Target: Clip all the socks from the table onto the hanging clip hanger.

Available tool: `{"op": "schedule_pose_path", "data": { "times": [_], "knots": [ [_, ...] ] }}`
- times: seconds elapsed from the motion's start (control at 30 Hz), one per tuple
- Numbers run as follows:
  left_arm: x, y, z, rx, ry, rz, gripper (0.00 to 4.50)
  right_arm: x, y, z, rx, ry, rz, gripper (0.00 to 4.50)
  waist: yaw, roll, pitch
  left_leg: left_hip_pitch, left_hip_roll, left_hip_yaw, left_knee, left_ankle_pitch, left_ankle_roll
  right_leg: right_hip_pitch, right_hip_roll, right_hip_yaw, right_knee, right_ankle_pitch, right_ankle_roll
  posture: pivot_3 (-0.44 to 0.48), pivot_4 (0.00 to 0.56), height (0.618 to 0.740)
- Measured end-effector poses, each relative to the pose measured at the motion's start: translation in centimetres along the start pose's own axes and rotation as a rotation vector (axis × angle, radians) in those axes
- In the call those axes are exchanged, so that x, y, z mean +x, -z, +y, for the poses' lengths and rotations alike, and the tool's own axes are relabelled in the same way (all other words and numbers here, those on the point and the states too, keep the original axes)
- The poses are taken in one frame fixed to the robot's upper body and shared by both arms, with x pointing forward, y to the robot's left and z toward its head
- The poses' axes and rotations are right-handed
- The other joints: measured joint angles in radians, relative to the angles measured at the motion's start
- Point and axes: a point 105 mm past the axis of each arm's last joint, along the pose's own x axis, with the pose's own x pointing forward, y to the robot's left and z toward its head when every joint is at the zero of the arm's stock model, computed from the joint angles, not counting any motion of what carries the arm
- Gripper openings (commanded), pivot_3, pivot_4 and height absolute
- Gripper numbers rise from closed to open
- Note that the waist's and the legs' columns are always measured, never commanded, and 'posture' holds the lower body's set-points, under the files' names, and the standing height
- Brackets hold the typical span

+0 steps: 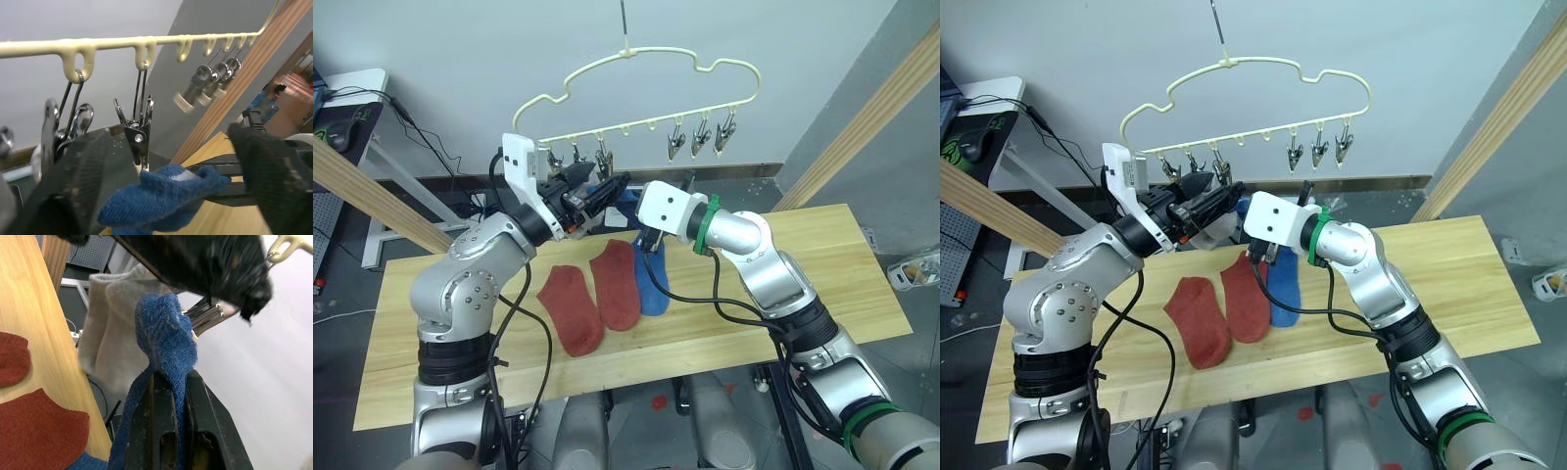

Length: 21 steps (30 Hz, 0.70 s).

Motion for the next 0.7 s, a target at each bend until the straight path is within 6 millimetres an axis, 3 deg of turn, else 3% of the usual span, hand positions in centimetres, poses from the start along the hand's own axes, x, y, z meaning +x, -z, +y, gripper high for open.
{"op": "schedule_pose_path", "data": {
  "times": [0.13,0.3,0.57,0.7],
  "knots": [
    [-0.6,-0.1,-0.2,0.026,0.019,0.017,4.47,0.1,0.2,0.1,0.003,-0.001,0.006,0.00,0.000,0.000,0.000,0.000,0.000,0.000,0.000,0.000,0.000,0.000,0.000,0.000,0.000,0.000,0.000,-0.162,0.334,0.740],
    [-1.6,0.4,-0.2,0.057,0.030,0.057,4.50,0.2,0.3,0.2,0.018,-0.006,0.008,1.42,0.001,0.000,0.000,0.000,0.000,0.000,0.000,0.000,-0.001,0.000,0.000,0.000,0.001,0.000,0.000,-0.157,0.333,0.740],
    [-1.9,0.5,-0.3,0.065,0.036,0.066,4.50,0.2,0.3,0.1,0.031,-0.007,0.006,4.31,0.002,0.000,0.000,0.000,0.000,0.000,0.000,0.001,-0.001,0.000,0.000,0.000,0.001,0.000,0.000,-0.155,0.327,0.740],
    [-2.0,0.4,-0.3,0.067,0.036,0.066,4.50,0.0,0.6,0.1,0.028,-0.014,0.017,4.44,0.002,0.000,-0.001,0.000,0.000,-0.001,0.000,0.001,-0.001,0.000,0.000,0.000,0.002,0.000,0.000,-0.159,0.327,0.740]
  ]
}}
